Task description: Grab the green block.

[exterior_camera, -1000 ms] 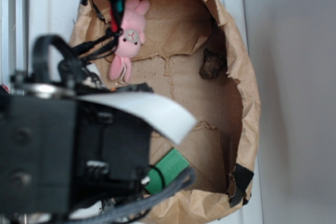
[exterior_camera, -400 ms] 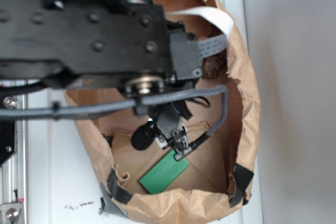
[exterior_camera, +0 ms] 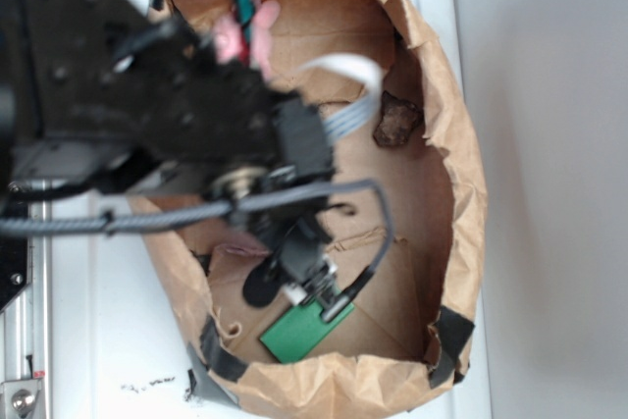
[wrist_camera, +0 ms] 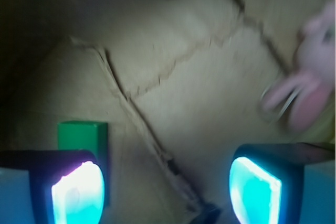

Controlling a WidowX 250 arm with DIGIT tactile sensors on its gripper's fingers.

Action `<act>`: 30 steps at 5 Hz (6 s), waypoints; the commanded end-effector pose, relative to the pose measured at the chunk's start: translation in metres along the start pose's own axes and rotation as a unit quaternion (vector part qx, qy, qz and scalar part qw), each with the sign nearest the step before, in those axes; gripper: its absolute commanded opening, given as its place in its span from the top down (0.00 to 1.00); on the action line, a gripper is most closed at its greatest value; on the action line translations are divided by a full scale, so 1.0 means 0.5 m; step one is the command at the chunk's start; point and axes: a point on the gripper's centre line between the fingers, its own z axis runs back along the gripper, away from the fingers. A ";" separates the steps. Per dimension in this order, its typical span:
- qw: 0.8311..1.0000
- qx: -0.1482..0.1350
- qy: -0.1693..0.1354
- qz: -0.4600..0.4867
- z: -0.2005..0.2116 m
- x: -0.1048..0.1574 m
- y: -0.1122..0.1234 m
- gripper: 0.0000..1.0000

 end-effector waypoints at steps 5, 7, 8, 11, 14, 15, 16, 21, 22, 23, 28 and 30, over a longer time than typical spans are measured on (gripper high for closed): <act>0.998 -0.011 -0.026 -0.048 -0.069 -0.072 -0.072 0.00; 0.997 -0.014 -0.026 -0.076 -0.046 -0.063 -0.077 0.00; 0.997 -0.014 -0.026 -0.076 -0.046 -0.063 -0.077 0.00; 0.996 -0.057 -0.057 -0.035 -0.043 -0.029 -0.074 0.00; 0.993 -0.056 -0.098 -0.015 -0.084 -0.037 -0.070 0.00; 0.995 -0.032 -0.097 -0.005 -0.097 -0.032 -0.087 0.00; 0.996 -0.026 -0.086 0.003 -0.107 -0.021 -0.104 0.00; 0.998 -0.038 -0.054 0.002 -0.123 -0.021 -0.107 1.00; 0.998 -0.033 -0.049 -0.011 -0.116 -0.023 -0.098 1.00; 0.998 -0.030 -0.049 -0.036 -0.050 0.001 -0.060 1.00; 0.990 0.054 -0.112 -0.066 0.233 0.060 -0.013 1.00; 0.985 0.028 -0.137 -0.098 0.272 0.085 -0.020 1.00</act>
